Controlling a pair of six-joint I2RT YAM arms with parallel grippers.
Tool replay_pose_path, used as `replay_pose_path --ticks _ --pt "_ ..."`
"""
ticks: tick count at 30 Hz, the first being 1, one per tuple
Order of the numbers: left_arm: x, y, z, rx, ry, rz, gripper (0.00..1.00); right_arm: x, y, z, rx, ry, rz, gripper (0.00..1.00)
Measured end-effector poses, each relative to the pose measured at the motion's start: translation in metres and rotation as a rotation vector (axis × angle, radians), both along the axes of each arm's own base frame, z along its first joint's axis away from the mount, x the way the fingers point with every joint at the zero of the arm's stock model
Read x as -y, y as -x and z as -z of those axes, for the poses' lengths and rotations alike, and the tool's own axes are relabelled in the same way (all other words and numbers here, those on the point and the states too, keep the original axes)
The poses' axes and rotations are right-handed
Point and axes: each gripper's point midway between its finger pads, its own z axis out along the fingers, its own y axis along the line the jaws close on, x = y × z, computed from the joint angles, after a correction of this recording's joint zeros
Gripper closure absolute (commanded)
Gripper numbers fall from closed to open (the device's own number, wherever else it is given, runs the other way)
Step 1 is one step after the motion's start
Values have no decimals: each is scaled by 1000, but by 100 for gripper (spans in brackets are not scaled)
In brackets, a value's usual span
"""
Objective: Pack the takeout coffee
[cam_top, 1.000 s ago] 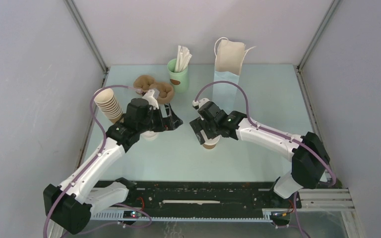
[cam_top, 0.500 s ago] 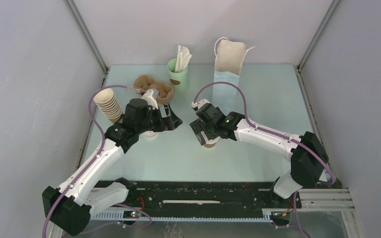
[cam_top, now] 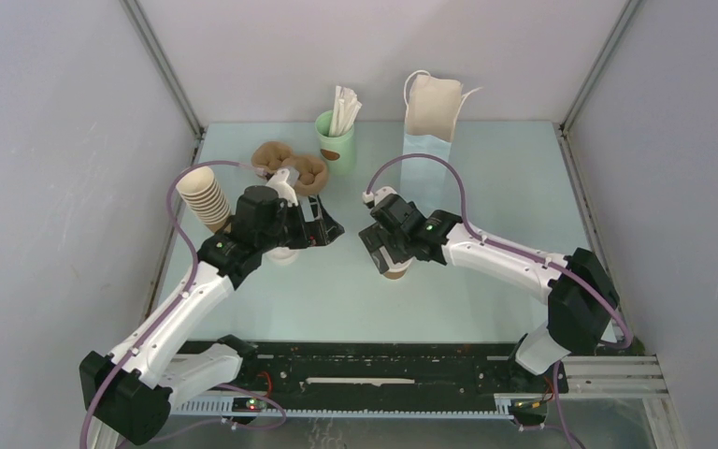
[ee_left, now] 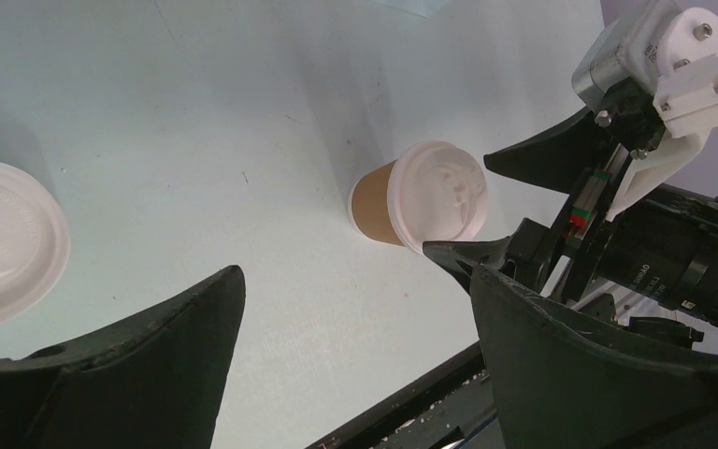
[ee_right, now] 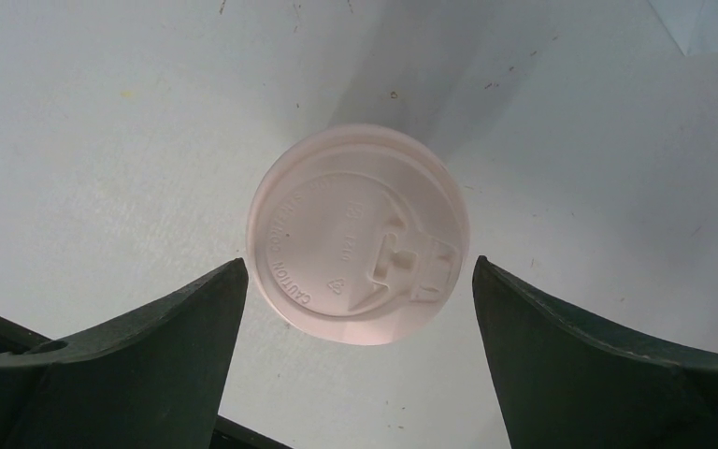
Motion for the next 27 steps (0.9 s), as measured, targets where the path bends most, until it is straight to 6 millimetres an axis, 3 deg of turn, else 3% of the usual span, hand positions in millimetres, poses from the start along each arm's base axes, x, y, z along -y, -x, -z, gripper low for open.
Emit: replay_pose_path --ticks 27 --pt "0 0 0 0 -1 0 5 -1 -5 7 -36 -30 20 17"
